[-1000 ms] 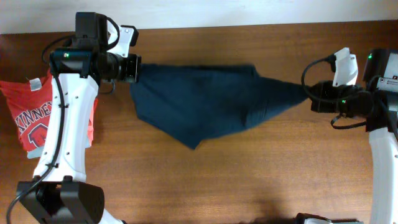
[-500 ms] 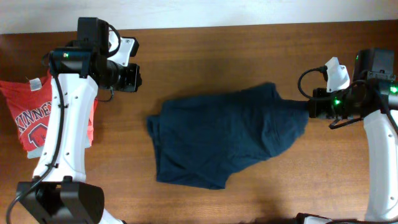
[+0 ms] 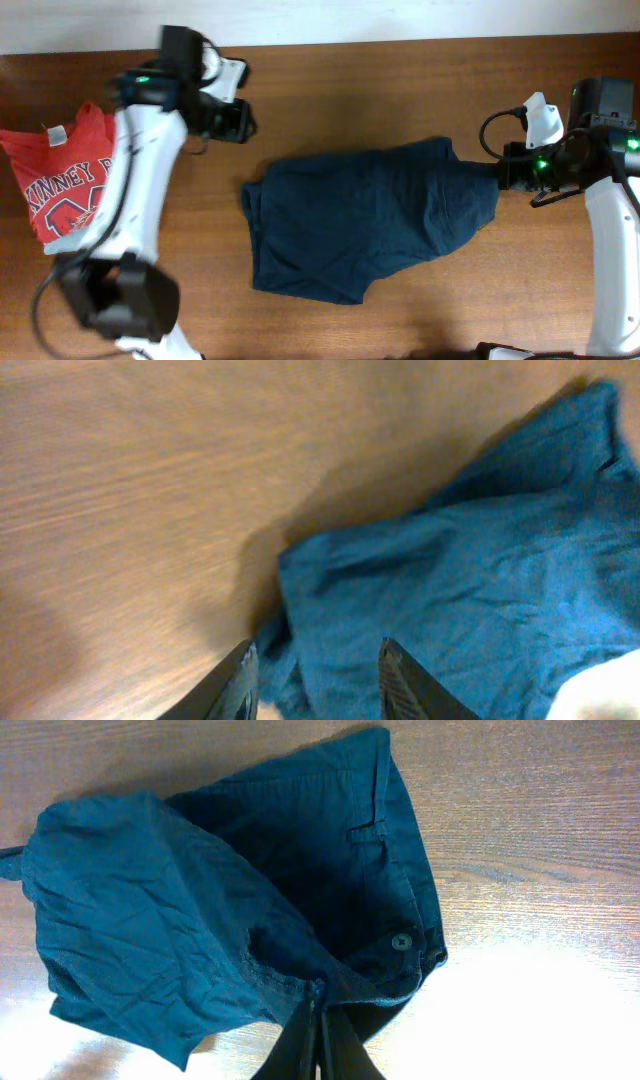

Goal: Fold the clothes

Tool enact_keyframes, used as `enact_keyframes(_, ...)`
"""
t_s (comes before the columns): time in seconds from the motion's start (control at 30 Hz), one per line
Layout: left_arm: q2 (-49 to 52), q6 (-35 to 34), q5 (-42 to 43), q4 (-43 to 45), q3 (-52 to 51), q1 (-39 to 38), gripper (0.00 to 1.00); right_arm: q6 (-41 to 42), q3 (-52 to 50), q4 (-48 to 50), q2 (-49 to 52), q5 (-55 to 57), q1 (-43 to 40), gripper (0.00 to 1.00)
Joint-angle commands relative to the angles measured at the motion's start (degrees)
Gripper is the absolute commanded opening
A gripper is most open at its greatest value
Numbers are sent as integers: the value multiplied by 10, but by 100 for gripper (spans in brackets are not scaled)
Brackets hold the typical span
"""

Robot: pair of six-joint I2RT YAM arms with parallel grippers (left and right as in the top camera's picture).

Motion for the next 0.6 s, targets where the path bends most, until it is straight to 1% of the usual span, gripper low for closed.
enact_keyframes(0.0,84,-4,13,15,1,-18,39,-6,7,-1,-2,5,-4,4)
enact_keyframes(0.13,164,-44,17,38,1,-9,39,-6,7,-5,-2,5,-4,4)
enact_keyframes(0.27,204,-45,63,57,1,0,39,-6,7,-4,-2,5,-4,4)
enact_keyframes(0.57,261,-49,97,59,1,-9,40,-6,7,-4,-2,5,-4,4)
